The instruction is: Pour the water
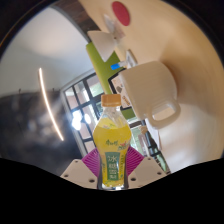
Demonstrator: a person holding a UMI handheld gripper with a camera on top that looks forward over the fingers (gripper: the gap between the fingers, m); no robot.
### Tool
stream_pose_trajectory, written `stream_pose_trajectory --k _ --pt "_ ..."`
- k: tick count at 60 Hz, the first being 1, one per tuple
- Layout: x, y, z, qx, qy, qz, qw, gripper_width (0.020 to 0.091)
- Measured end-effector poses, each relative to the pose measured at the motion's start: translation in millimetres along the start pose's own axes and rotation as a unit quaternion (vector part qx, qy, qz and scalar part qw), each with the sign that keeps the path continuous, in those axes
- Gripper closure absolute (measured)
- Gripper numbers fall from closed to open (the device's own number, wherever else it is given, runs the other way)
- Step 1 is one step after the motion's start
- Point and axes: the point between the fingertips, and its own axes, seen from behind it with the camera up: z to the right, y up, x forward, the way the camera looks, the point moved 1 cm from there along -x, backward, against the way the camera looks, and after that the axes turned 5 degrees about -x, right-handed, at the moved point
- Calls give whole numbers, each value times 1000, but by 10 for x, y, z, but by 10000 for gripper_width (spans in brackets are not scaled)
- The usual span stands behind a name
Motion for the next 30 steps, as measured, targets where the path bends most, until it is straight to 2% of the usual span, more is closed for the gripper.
stream_pose_trajectory --k 4,16,23,29,30 --pt "-147 -98 -70 55 9 14 998 808" --pt "-235 -193 -68 111 15 19 994 809" --pt "-262 -333 -62 94 3 6 996 809" --pt "-384 -567 -238 -1 6 -26 1000 811" --pt "-569 -642 -316 -32 15 -34 999 810"
